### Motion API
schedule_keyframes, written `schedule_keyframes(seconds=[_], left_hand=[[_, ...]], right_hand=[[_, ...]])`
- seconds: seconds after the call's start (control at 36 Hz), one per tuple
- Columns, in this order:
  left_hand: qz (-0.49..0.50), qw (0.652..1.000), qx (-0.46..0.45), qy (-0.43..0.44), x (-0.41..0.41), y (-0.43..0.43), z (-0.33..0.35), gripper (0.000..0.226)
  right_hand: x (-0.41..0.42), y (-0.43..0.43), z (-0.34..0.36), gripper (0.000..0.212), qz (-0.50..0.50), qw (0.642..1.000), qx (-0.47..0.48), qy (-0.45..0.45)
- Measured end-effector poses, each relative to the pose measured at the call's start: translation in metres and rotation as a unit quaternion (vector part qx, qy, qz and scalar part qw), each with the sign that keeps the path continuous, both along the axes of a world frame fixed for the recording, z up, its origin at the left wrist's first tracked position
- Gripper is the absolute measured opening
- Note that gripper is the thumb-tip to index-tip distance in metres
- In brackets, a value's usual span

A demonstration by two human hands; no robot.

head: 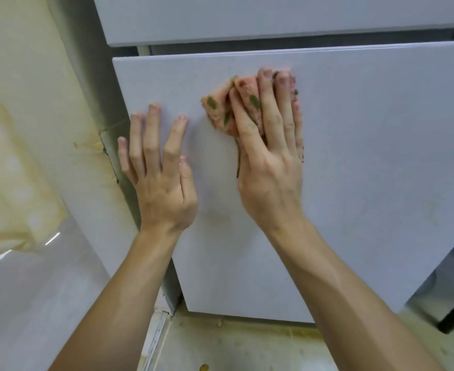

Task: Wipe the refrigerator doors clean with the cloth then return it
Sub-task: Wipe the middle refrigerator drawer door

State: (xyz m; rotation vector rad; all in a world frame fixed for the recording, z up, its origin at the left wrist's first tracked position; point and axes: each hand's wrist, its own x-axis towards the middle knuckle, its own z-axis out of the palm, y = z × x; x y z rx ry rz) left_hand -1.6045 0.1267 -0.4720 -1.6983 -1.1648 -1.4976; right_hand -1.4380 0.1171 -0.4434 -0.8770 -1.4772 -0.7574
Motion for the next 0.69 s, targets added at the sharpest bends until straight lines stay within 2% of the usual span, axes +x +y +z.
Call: schedule_keyframes(seconds=[0.06, 0.11, 0.19, 0.31, 0.42, 0.47, 0.56, 0.69], left_hand=[[0.018, 1.000, -0.001, -0.012, -0.008, -0.001, -0.003, 0.053], [0.023, 1.000, -0.007, -0.015, -0.017, -0.001, -0.006, 0.052], [0.016, 1.000, -0.022, -0.010, -0.026, 0.000, -0.009, 0.055], [-0.007, 0.999, -0.033, -0.010, -0.032, 0.000, -0.014, 0.058], [-0.030, 0.999, -0.039, 0.007, -0.037, 0.000, -0.011, 0.058], [-0.031, 0.999, -0.038, 0.008, -0.038, 0.001, -0.010, 0.058], [-0.012, 0.999, -0.037, 0.019, -0.042, 0.001, -0.011, 0.058], [0.019, 0.998, -0.049, 0.025, -0.052, 0.002, -0.009, 0.056]], right_hand=[[-0.012, 0.003, -0.004, 0.052, -0.013, 1.000, 0.009, 0.024], [-0.022, 0.004, -0.028, 0.056, -0.020, 1.000, 0.006, 0.005], [-0.026, -0.004, -0.097, 0.060, 0.000, 0.993, -0.047, -0.106], [-0.012, -0.023, -0.184, 0.060, 0.008, 0.954, -0.153, -0.258], [-0.003, -0.029, -0.192, 0.072, -0.006, 0.926, -0.212, -0.311], [-0.002, -0.028, -0.182, 0.081, -0.001, 0.926, -0.208, -0.315], [-0.012, -0.025, -0.152, 0.085, 0.016, 0.946, -0.179, -0.271], [-0.050, -0.010, -0.061, 0.061, 0.043, 0.985, -0.103, -0.129]])
